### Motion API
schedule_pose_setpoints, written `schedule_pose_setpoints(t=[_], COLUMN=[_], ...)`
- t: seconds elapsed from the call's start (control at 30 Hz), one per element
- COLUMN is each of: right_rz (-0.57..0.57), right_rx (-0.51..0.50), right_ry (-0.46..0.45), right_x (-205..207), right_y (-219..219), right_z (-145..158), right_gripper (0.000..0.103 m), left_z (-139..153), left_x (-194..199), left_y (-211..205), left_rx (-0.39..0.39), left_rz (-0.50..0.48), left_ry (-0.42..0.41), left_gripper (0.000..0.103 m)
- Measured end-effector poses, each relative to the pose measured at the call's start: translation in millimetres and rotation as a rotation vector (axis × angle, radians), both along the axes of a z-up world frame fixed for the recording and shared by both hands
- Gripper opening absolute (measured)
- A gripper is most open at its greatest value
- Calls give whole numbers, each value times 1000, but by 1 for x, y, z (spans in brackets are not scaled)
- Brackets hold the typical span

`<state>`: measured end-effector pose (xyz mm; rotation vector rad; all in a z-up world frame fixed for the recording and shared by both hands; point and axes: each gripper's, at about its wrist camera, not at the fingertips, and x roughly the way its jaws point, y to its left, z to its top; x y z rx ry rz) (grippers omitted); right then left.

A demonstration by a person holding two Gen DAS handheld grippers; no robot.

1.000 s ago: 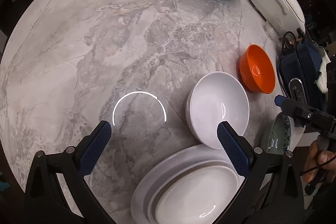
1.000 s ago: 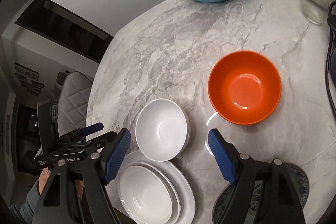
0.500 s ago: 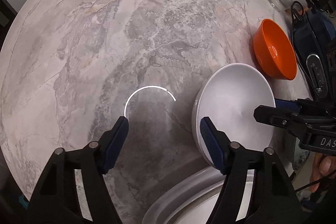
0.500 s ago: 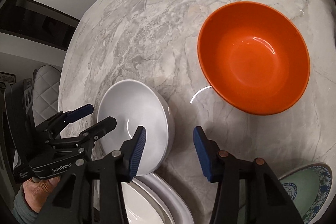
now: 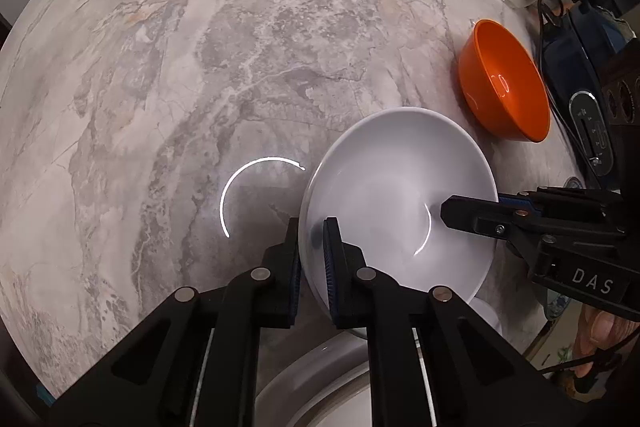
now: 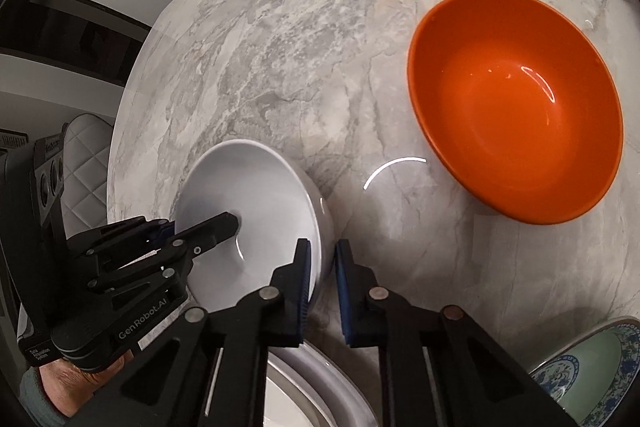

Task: Organize plates and bowls
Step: 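Lower the white bowl into the blue-patterned bowl and open both grippers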

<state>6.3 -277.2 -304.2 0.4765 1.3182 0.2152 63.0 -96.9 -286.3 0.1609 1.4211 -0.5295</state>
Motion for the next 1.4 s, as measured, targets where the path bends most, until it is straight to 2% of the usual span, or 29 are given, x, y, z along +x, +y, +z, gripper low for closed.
schedule_pose_setpoints(t=[0.17,0.37,0.57,0.73,0.9,1.03,1.27,1.4], right_rz=[-15,-29,-61,-96,-138,-159,-147,-118], right_rx=[26,51,62,41,3,2,-9,-23], right_ry=[-6,-47,-99,-125,-118,-75,-24,-7], right_x=[-3,-16,-50,-89,-127,-147,-157,-155], right_y=[-6,-17,-46,-82,-119,-142,-165,-169], right_z=[5,32,71,93,95,73,35,22], right_gripper=[14,14,14,14,14,14,13,13], left_z=[15,60,107,126,115,87,53,35], left_x=[-3,-20,-54,-97,-137,-156,-174,-171], left_y=[-1,-10,-41,-83,-130,-158,-189,-193], left_rx=[-9,-58,-120,-169,-166,-140,-63,-36], left_rz=[10,3,-43,-103,-147,-149,-163,-155], left_ry=[-7,-36,-71,-69,-42,-2,-13,-7], left_gripper=[8,8,8,8,8,8,8,8])
